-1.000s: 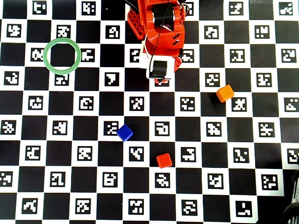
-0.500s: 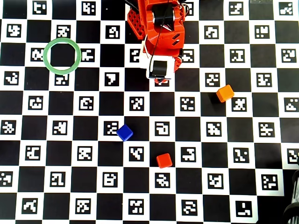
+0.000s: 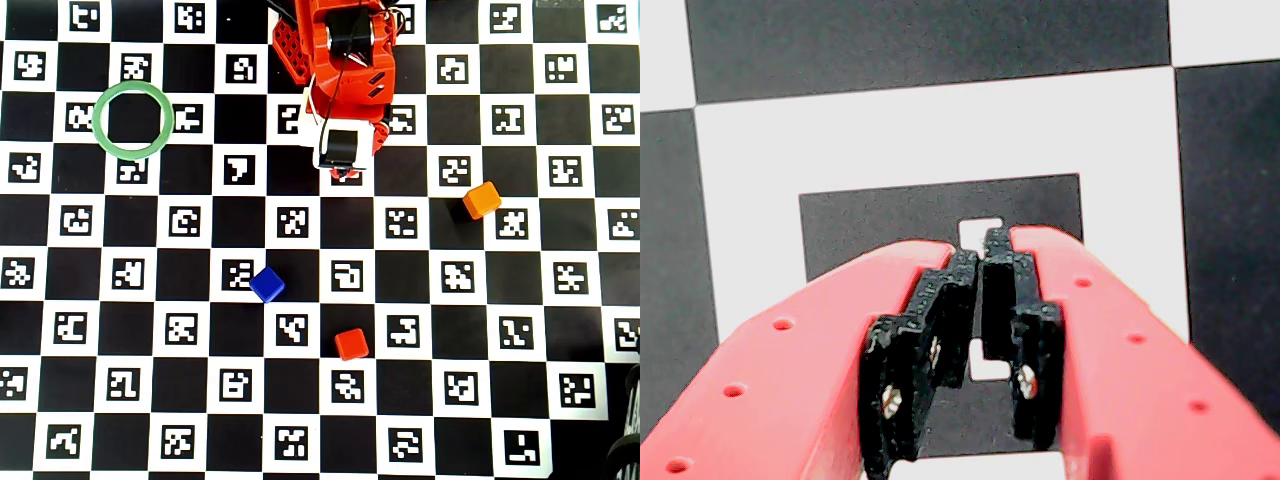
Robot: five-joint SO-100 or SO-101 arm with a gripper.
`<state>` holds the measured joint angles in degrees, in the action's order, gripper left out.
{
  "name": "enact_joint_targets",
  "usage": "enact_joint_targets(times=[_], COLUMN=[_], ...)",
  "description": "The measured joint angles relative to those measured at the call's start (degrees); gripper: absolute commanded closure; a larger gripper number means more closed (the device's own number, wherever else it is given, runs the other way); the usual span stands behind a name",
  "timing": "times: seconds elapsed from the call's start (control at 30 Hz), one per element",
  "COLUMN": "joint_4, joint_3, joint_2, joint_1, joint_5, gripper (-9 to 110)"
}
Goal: Grab the red cube then put it in the green circle then put the blue cube on top and finally the orange cube on top
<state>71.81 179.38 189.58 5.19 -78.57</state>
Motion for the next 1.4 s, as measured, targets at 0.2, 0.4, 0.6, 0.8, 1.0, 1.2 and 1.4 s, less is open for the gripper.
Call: enact_joint_targets(times=[0.2,0.4,0.6,0.8,1.0,1.2,1.4], joint_4=[0.0,0.5,4.9,9.1,15.6,21.1,23.7], joint_3=[0.0,-1.5,-14.2,-36.9,-59.1,-76.6,-89.9], joint_2=[0.0,-0.8,-11.3,-29.3,-44.9,-62.8,-78.2], joint_1=[0.0,1.2,2.4,2.3,3.2,3.2,3.2], joint_5=[0.0,0.8,6.6,16.8,32.8,47.3,59.6], gripper=[108,106,104,104,103,99,87])
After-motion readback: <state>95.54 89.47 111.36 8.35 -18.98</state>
